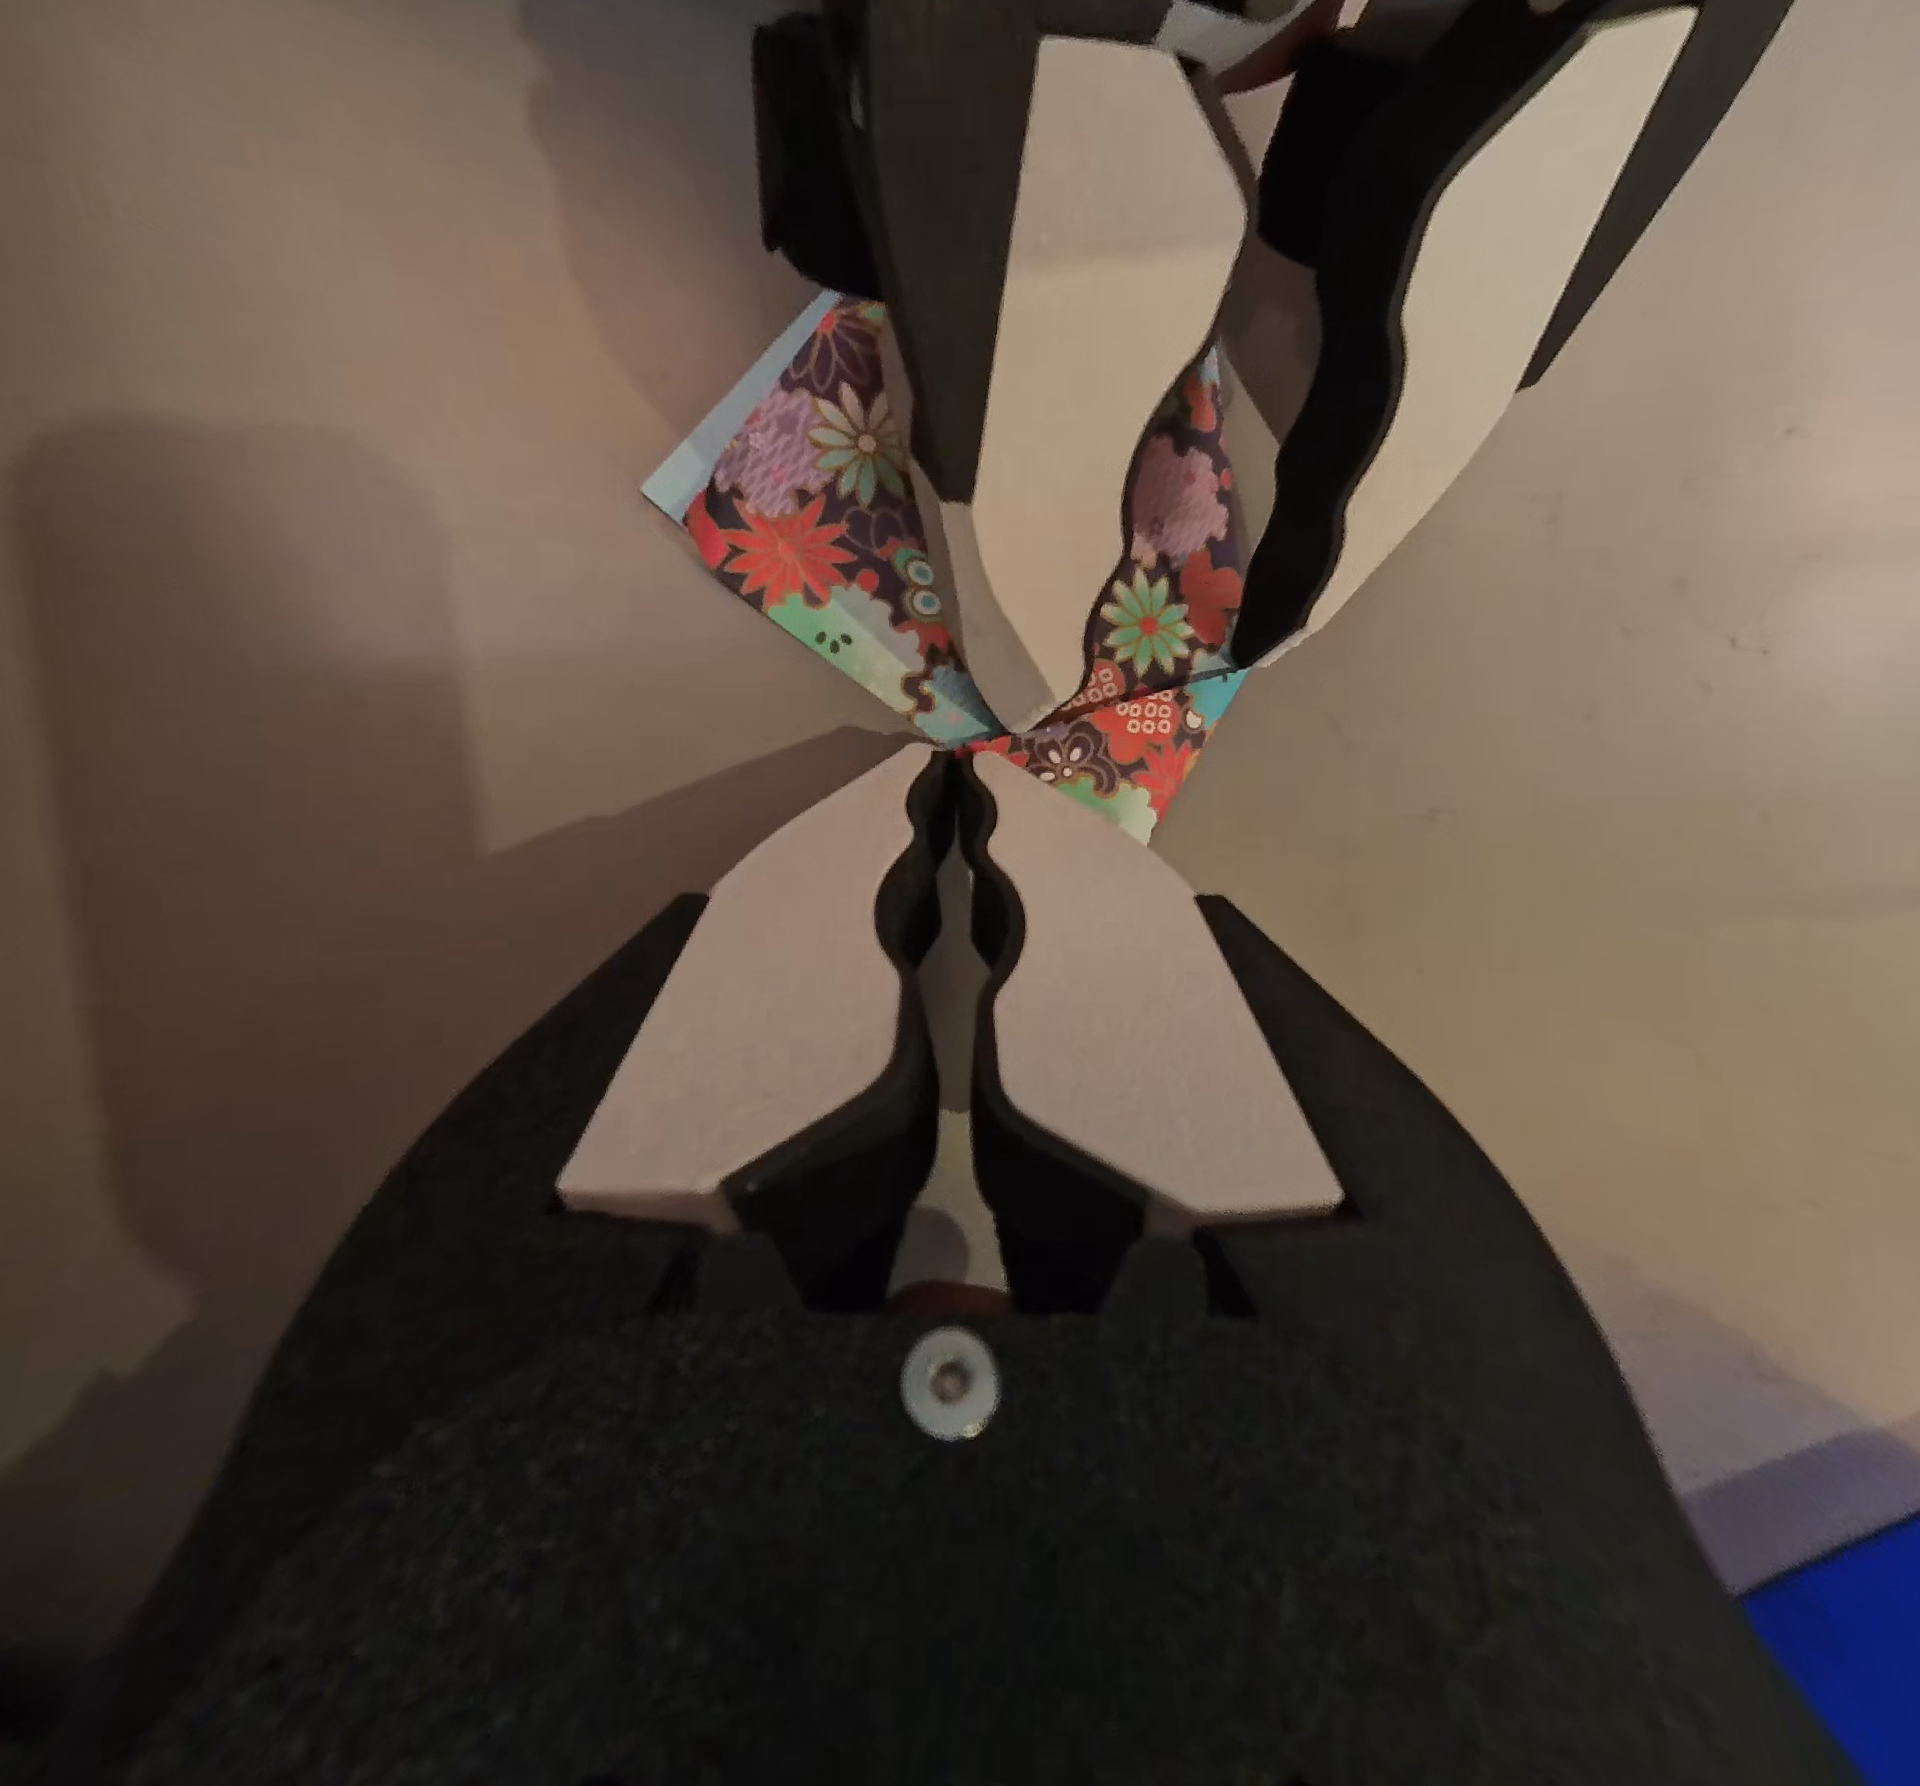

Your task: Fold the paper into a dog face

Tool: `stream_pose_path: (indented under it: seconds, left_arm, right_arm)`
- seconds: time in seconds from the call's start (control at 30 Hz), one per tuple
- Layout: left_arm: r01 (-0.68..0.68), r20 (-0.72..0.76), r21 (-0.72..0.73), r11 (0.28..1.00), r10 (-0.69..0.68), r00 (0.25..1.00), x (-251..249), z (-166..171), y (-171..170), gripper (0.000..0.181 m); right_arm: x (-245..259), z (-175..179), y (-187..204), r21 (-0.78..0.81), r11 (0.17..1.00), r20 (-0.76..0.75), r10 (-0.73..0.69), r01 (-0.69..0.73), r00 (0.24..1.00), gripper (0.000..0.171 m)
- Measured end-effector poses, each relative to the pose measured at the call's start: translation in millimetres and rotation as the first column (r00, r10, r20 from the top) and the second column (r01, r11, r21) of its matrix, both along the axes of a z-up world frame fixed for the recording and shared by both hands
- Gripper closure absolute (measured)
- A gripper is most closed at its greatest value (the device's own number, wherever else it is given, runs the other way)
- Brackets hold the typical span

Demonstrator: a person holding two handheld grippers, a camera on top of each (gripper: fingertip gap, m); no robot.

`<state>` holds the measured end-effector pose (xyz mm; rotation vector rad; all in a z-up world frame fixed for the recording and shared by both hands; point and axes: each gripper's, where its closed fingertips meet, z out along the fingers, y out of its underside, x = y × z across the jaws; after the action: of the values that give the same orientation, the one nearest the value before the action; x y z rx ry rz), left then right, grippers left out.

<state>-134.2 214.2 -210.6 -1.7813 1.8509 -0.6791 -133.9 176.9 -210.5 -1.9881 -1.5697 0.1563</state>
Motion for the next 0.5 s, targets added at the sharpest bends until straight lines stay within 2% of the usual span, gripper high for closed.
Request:
stream_pose_path:
  seconds: [0.2,0.3,0.5]
  left_arm:
    - [-0.017,-0.023,0.007,1.000,0.017,1.000,-4.0,0.3,0.8,0.135]
    - [-0.027,-0.027,0.018,0.999,0.028,0.999,-9.3,2.1,3.8,0.129]
    - [0.017,-0.023,0.028,0.999,-0.016,1.000,-14.0,2.1,-2.8,0.131]
  right_arm:
    - [0.1,-0.5,-1.1,-0.018,1.000,0.012,-0.002,0.002,1.000,0.171]
    - [0.0,-0.6,-1.2,-0.015,1.000,0.011,0.001,-0.001,1.000,0.171]
    - [-0.1,-0.6,-0.7,-0.013,0.999,0.028,0.031,-0.030,0.999,0.171]
